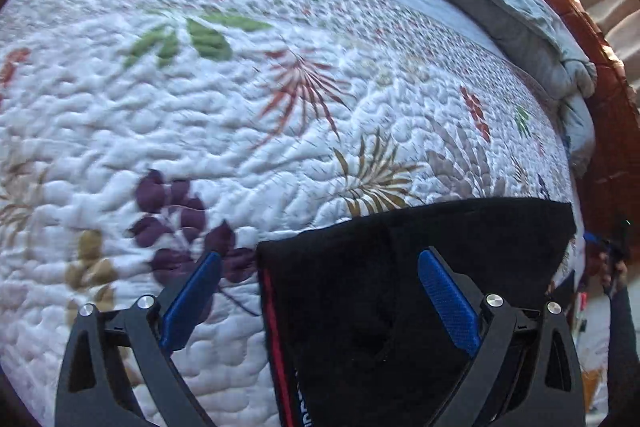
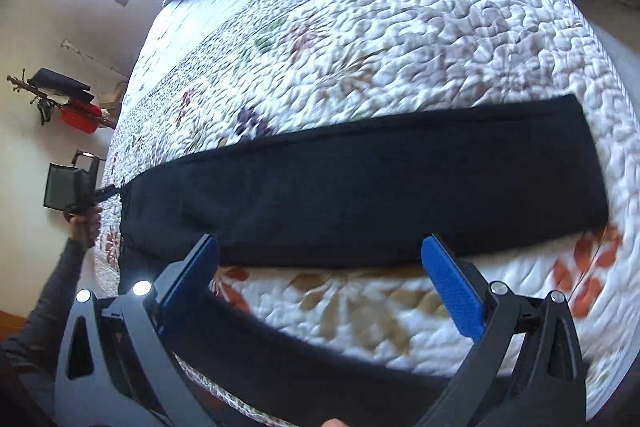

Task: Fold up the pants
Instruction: 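Lower both tools to the trouser waistband and leg hems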

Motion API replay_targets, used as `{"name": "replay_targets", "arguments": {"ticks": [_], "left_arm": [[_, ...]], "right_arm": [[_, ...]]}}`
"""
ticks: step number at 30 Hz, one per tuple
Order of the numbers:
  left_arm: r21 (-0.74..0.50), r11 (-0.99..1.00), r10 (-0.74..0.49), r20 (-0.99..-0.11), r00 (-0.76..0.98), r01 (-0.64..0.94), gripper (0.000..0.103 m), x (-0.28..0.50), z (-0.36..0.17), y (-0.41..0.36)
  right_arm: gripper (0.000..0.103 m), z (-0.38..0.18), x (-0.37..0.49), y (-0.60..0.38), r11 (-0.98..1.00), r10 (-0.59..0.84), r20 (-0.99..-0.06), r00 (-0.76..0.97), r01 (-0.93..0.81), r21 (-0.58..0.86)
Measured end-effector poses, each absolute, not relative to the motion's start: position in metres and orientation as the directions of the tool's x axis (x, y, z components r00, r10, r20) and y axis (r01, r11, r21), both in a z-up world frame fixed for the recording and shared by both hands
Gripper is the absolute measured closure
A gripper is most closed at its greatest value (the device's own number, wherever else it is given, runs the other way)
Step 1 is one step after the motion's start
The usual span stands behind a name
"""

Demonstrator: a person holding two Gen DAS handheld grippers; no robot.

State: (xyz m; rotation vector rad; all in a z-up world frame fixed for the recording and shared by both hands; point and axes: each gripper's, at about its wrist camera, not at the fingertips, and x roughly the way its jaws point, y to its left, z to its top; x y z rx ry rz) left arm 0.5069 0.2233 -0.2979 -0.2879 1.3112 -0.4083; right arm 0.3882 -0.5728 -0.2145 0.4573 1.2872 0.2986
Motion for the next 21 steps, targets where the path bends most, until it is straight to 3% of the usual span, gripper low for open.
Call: {"name": "replay_targets", "arguments": {"ticks": [7,9,10,11,16,21], "left_arm": [[-0.441,0.885,-0.46,-0.878,0.128,0.151,0.008,0.508,-0.318,0.213],[-0.418,0.898,-0.435,-0.892,0.124,0.139,0.025,0.511,-0.319,0.212],[-0.392,0.909,-0.409,-0.904,0.122,0.141,0.044,0.513,-0.32,0.21],[-0.353,0.924,-0.371,-0.921,0.123,0.144,0.054,0.514,-0.32,0.209],[-0.355,0.926,-0.368,-0.923,0.108,0.126,0.058,0.517,-0.321,0.216],[-0.374,0.923,-0.383,-0.915,0.128,0.088,0.048,0.522,-0.323,0.214]], "right_arm": [[0.003,-0.226,0.427,-0.637,0.887,0.429,-0.873,0.231,0.079,0.456],[0.003,-0.231,0.437,-0.659,0.9,0.395,-0.891,0.222,0.099,0.424],[0.003,-0.233,0.44,-0.671,0.906,0.377,-0.9,0.218,0.113,0.407],[0.003,-0.233,0.443,-0.679,0.91,0.364,-0.906,0.216,0.123,0.395],[0.003,-0.249,0.459,-0.725,0.916,0.321,-0.919,0.23,0.169,0.363],[0.003,-0.283,0.473,-0.738,0.905,0.355,-0.915,0.192,0.174,0.388]]}}
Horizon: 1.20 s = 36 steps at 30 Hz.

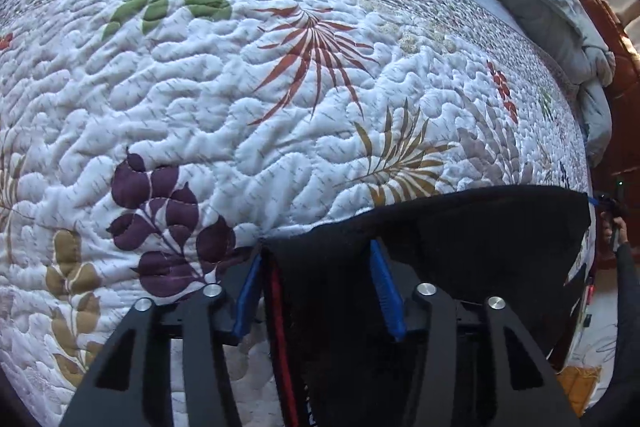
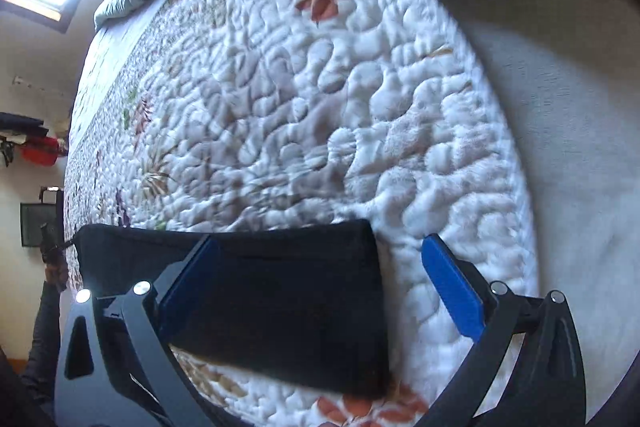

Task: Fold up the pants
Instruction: 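Lower both tools to the trouser waistband and leg hems, then close the left tool on the waistband while the right tool grips the leg hems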

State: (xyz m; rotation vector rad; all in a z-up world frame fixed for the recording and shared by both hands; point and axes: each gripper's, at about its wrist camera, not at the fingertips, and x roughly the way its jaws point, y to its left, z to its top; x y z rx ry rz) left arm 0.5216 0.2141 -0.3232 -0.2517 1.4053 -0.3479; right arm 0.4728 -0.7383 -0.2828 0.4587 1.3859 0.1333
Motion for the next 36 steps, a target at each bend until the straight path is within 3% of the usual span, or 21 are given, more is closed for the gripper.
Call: {"name": "replay_targets", "arguments": {"ticks": [3,4,5,7,8,14,17,18,19,28,36], "left_arm": [[-0.354,0.931,-0.364,-0.921,0.137,0.093,0.042,0.521,-0.324,0.205],[-0.352,0.93,-0.364,-0.921,0.142,0.1,0.044,0.52,-0.323,0.203],[-0.36,0.927,-0.373,-0.916,0.145,0.106,0.055,0.518,-0.322,0.202],[-0.356,0.929,-0.369,-0.916,0.161,0.105,0.067,0.515,-0.321,0.204],[-0.37,0.924,-0.382,-0.909,0.168,0.097,0.072,0.513,-0.322,0.206],[-0.372,0.926,-0.377,-0.91,0.17,0.063,0.071,0.517,-0.327,0.207],[-0.361,0.929,-0.37,-0.911,0.18,0.08,0.078,0.514,-0.322,0.205],[-0.361,0.929,-0.371,-0.909,0.191,0.085,0.08,0.512,-0.32,0.205],[-0.362,0.928,-0.372,-0.907,0.198,0.087,0.082,0.511,-0.318,0.204],[-0.384,0.92,-0.388,-0.871,0.301,0.074,0.088,0.493,-0.286,0.209],[-0.42,0.899,-0.43,-0.805,0.409,0.12,0.089,0.453,-0.22,0.202]], "right_arm": [[0.002,-0.291,0.475,-0.734,0.914,0.358,-0.917,0.173,0.133,0.382],[0.003,-0.29,0.476,-0.733,0.914,0.366,-0.915,0.17,0.121,0.388],[0.003,-0.288,0.474,-0.731,0.903,0.399,-0.902,0.162,0.102,0.418],[0.02,-0.287,0.472,-0.727,0.881,0.454,-0.88,0.138,0.074,0.466],[0.022,-0.287,0.471,-0.725,0.887,0.448,-0.885,0.128,0.062,0.458],[0.052,-0.29,0.471,-0.742,0.877,0.447,-0.883,0.14,0.123,0.464],[0.077,-0.287,0.468,-0.747,0.897,0.409,-0.902,0.14,0.12,0.426],[0.089,-0.285,0.467,-0.749,0.9,0.401,-0.904,0.148,0.119,0.419],[0.093,-0.281,0.465,-0.749,0.903,0.396,-0.904,0.16,0.11,0.415],[0.096,-0.262,0.458,-0.739,0.934,0.321,-0.915,0.246,0.078,0.349],[0.096,-0.202,0.405,-0.738,0.948,0.275,-0.882,0.384,0.042,0.314]]}}
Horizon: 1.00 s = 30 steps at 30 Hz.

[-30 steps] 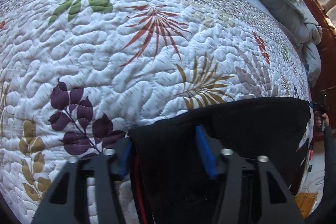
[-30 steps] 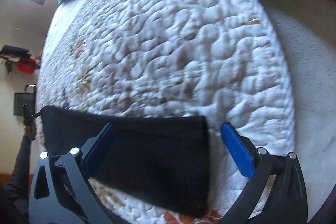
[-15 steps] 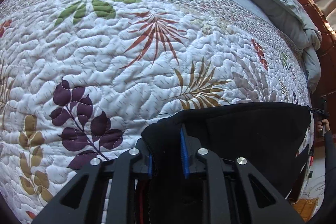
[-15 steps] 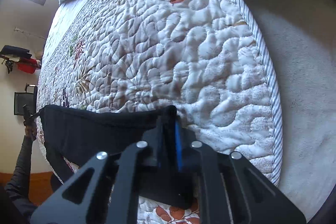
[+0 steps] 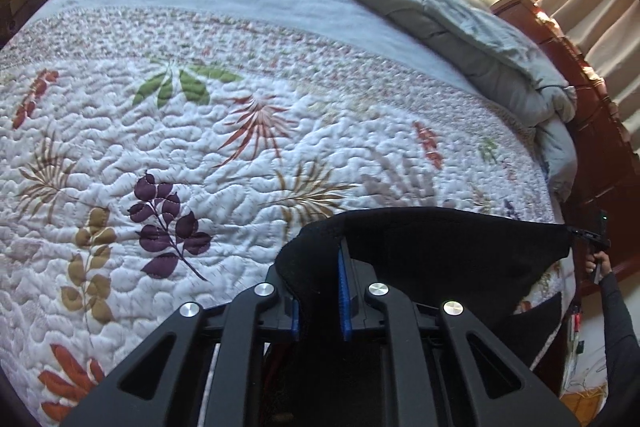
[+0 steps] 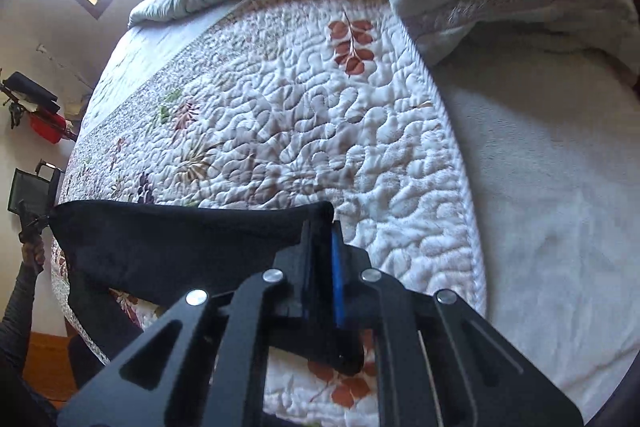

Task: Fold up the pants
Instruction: 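Close the left tool on the waistband while the right tool grips the leg hems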

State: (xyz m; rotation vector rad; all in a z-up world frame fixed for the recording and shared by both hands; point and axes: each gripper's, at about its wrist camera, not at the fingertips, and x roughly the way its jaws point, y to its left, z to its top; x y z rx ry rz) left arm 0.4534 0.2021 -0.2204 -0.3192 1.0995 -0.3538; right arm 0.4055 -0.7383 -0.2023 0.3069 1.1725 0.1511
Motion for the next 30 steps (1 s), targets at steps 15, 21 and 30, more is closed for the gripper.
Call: {"name": "replay_targets", "arguments": {"ticks": [15,21,30], "left_arm": [[-0.471,0.859,-0.505,-0.713,0.486,0.202,0.089,0.302,-0.16,0.2],[-0.429,0.883,-0.468,-0.761,0.449,0.193,0.085,0.258,-0.182,0.208],[-0.403,0.908,-0.415,-0.837,0.355,0.111,0.075,0.222,-0.246,0.22]], "right_arm": [[0.095,-0.187,0.253,-0.69,0.998,-0.005,-0.82,0.572,0.05,0.029],[0.094,-0.205,0.19,-0.662,0.987,-0.162,-0.76,0.629,0.105,-0.123],[0.075,-0.239,0.13,-0.659,0.962,-0.253,-0.765,0.592,0.24,-0.132]]}}
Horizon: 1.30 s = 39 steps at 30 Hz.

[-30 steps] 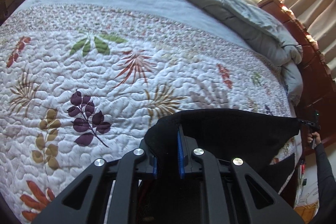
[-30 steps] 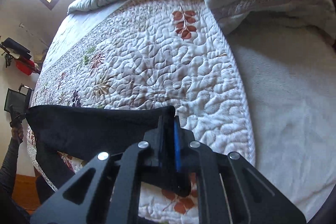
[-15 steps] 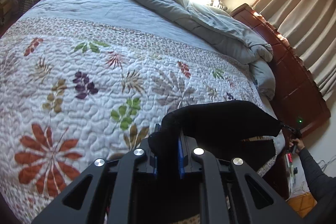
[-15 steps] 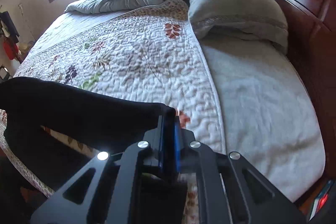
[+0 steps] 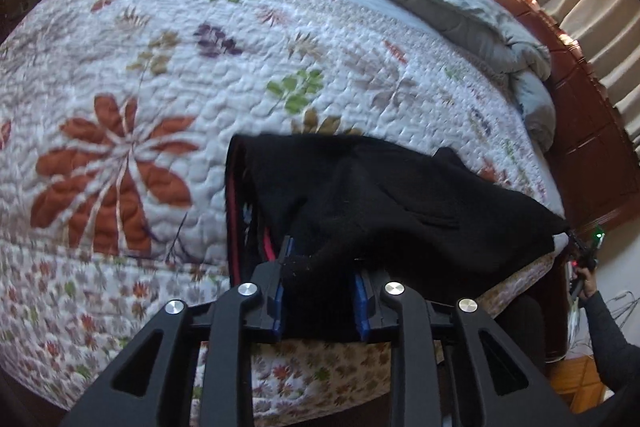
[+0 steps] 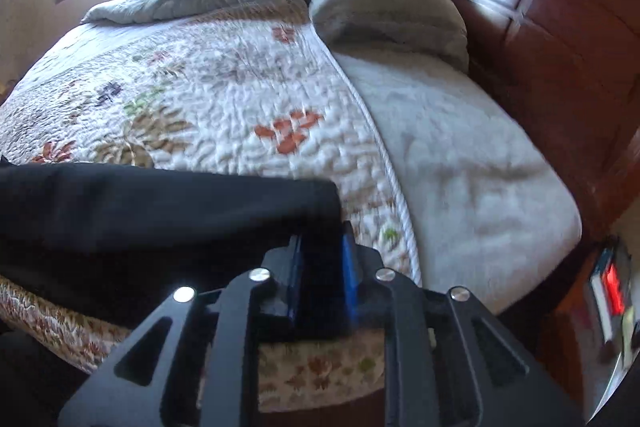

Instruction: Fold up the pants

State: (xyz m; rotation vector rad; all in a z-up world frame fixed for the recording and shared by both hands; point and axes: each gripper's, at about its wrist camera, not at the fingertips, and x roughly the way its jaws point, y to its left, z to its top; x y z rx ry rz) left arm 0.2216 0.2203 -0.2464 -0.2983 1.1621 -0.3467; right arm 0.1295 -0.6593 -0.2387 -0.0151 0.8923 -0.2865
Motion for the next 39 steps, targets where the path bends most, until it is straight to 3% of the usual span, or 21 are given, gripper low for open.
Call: {"name": "replay_targets", "arguments": {"ticks": [1,3,5,6,9,11,14,18,22,26,27,29,32,36,37,38,39], "left_arm": [[-0.393,0.914,-0.404,-0.848,0.343,0.103,0.071,0.219,-0.252,0.22],[-0.362,0.929,-0.368,-0.874,0.318,0.079,0.066,0.211,-0.265,0.221],[-0.345,0.937,-0.345,-0.884,0.317,0.056,0.036,0.204,-0.27,0.227],[-0.326,0.945,-0.318,-0.893,0.32,0.03,0.031,0.2,-0.271,0.231],[-0.279,0.96,-0.262,-0.915,0.308,-0.012,0.029,0.183,-0.274,0.238],[-0.26,0.964,-0.232,-0.923,0.308,-0.053,0.029,0.172,-0.272,0.244],[-0.362,0.92,-0.289,-0.885,0.364,-0.149,0.029,0.153,-0.263,0.262],[-0.582,0.796,-0.445,-0.748,0.491,-0.165,0.023,0.141,-0.248,0.264],[-0.629,0.747,-0.465,-0.727,0.505,-0.216,0.023,0.159,-0.26,0.26],[-0.583,0.774,-0.439,-0.775,0.456,-0.245,0.03,0.174,-0.276,0.25],[-0.562,0.789,-0.416,-0.787,0.456,-0.248,0.036,0.174,-0.277,0.248],[-0.55,0.794,-0.403,-0.795,0.454,-0.259,0.062,0.175,-0.278,0.248],[-0.563,0.781,-0.406,-0.786,0.466,-0.269,0.073,0.173,-0.277,0.25],[-0.552,0.798,-0.401,-0.786,0.471,-0.242,0.08,0.175,-0.273,0.242],[-0.554,0.796,-0.402,-0.786,0.47,-0.244,0.083,0.176,-0.273,0.242],[-0.553,0.796,-0.403,-0.787,0.468,-0.246,0.087,0.178,-0.274,0.242],[-0.549,0.796,-0.397,-0.791,0.465,-0.255,0.09,0.18,-0.274,0.243]], "right_arm": [[0.066,-0.244,0.125,-0.659,0.958,-0.261,-0.774,0.577,0.255,-0.133],[0.059,-0.254,0.115,-0.659,0.952,-0.248,-0.805,0.539,0.291,-0.099],[0.049,-0.262,0.104,-0.662,0.944,-0.169,-0.837,0.521,0.331,0.016],[0.042,-0.265,0.099,-0.663,0.93,-0.118,-0.846,0.521,0.355,0.089],[0.041,-0.267,0.083,-0.663,0.869,0.018,-0.837,0.547,0.406,0.284],[0.035,-0.267,0.072,-0.662,0.797,0.1,-0.808,0.581,0.44,0.415],[0.029,-0.269,0.058,-0.661,0.652,0.208,-0.731,0.65,0.465,0.599],[0.029,-0.272,0.053,-0.655,0.52,0.267,-0.641,0.72,0.452,0.725],[0.029,-0.275,0.058,-0.655,0.443,0.283,-0.606,0.743,0.459,0.77],[0.028,-0.275,0.057,-0.67,0.347,0.281,-0.567,0.774,0.469,0.812],[0.027,-0.274,0.057,-0.674,0.331,0.273,-0.565,0.779,0.475,0.815],[0.027,-0.271,0.055,-0.683,0.291,0.259,-0.55,0.794,0.479,0.828],[0.027,-0.268,0.059,-0.694,0.28,0.247,-0.553,0.796,0.488,0.827],[0.027,-0.277,0.076,-0.703,0.285,0.261,-0.586,0.767,0.519,0.806],[0.035,-0.283,0.083,-0.705,0.287,0.259,-0.604,0.753,0.538,0.793],[0.051,-0.286,0.089,-0.706,0.295,0.251,-0.618,0.745,0.549,0.782],[0.085,-0.283,0.102,-0.706,0.341,0.247,-0.632,0.735,0.545,0.766]]}}
